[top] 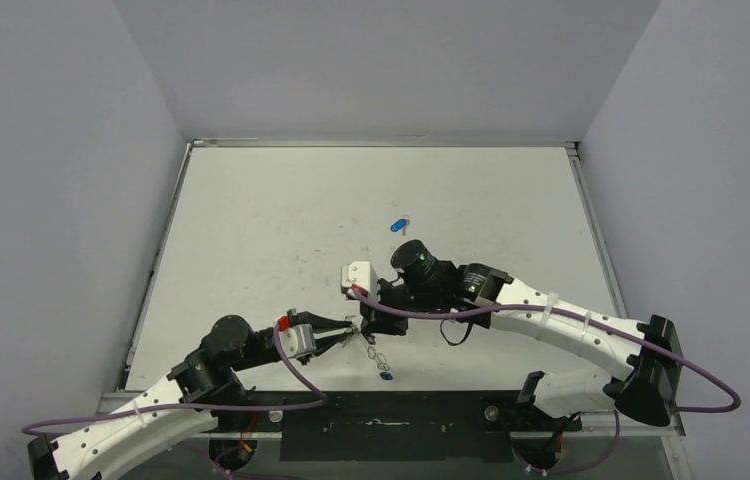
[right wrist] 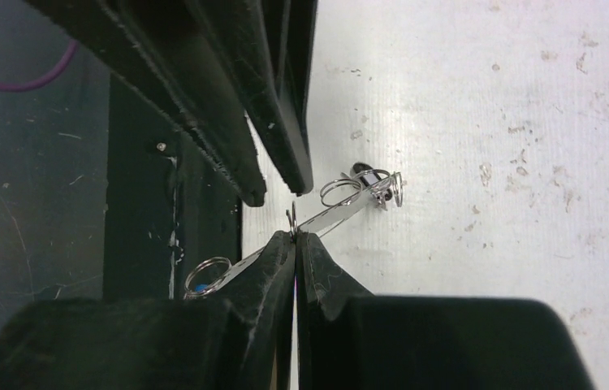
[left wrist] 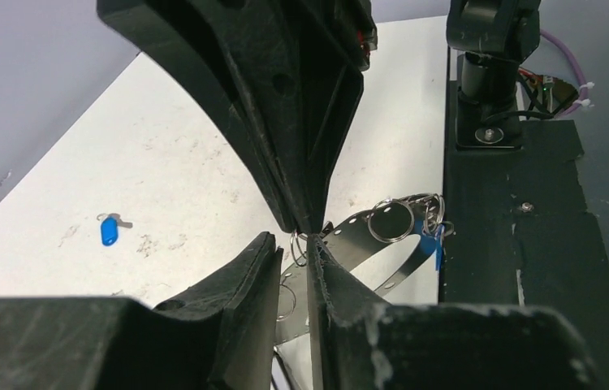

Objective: Put the keys on the keyring

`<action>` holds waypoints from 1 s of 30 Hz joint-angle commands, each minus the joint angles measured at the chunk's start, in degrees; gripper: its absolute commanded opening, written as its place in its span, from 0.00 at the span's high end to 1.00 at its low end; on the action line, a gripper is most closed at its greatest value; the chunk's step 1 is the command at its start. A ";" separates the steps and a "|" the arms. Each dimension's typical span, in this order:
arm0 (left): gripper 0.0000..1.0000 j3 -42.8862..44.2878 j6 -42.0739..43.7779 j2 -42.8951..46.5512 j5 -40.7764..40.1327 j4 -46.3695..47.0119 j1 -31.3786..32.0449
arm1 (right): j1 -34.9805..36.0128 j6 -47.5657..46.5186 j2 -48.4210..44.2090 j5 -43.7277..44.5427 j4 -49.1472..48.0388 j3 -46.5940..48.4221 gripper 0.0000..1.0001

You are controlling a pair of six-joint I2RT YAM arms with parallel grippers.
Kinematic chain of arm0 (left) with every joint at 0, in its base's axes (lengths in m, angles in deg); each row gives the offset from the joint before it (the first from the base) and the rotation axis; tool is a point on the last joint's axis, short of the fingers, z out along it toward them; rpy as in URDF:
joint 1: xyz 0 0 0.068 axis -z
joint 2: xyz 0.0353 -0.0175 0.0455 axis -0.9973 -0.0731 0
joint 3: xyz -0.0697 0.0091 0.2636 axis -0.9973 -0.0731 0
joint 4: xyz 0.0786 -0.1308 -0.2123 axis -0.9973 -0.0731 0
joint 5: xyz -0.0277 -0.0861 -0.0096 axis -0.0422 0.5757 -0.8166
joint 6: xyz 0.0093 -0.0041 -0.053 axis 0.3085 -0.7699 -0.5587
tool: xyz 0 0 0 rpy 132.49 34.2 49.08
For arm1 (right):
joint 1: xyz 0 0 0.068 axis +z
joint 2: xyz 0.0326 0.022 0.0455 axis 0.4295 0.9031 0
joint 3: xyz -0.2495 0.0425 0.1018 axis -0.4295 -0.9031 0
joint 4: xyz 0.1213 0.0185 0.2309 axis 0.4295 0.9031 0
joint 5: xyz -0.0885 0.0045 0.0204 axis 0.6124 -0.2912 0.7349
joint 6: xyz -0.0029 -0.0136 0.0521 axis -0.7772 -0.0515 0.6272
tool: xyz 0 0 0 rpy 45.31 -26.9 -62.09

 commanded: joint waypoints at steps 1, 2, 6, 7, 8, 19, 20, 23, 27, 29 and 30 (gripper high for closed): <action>0.82 5.14 3.20 -1.24 -1.81 -6.84 0.17 | 1.04 2.59 2.58 6.27 4.25 6.37 1.00; 0.81 5.65 3.53 -1.62 -1.77 -8.00 0.17 | 1.26 2.99 3.29 7.19 5.14 7.22 1.00; 0.78 7.64 4.73 -3.59 -1.74 -11.69 0.20 | 2.31 4.74 5.76 10.21 8.72 10.87 1.00; 0.77 8.06 4.97 -4.09 -1.81 -12.09 0.22 | 2.55 5.10 6.31 10.57 9.38 11.63 1.00; 0.77 8.52 5.20 -4.61 -1.89 -12.45 0.19 | 2.84 5.39 6.88 10.86 10.04 12.42 1.00; 0.75 9.58 7.24 -9.54 -1.73 -12.26 0.26 | 5.75 6.15 10.80 11.10 11.67 15.48 1.00; 0.76 9.62 7.37 -9.78 -1.64 -12.34 0.26 | 5.81 6.09 10.87 11.20 11.67 15.51 1.00; 0.82 9.64 7.43 -10.49 -1.11 -12.23 0.28 | 5.95 5.97 10.99 11.38 11.61 15.50 1.00; 0.92 9.63 7.36 -11.46 -0.25 -12.18 0.26 | 6.03 5.87 11.18 11.69 11.64 15.70 1.00; 0.98 9.60 7.30 -11.98 -0.03 -12.42 0.26 | 6.00 5.87 11.14 11.88 11.55 15.68 1.00; 1.00 9.55 7.26 -12.17 0.06 -12.65 0.26 | 6.02 5.83 11.14 12.03 11.51 15.67 1.00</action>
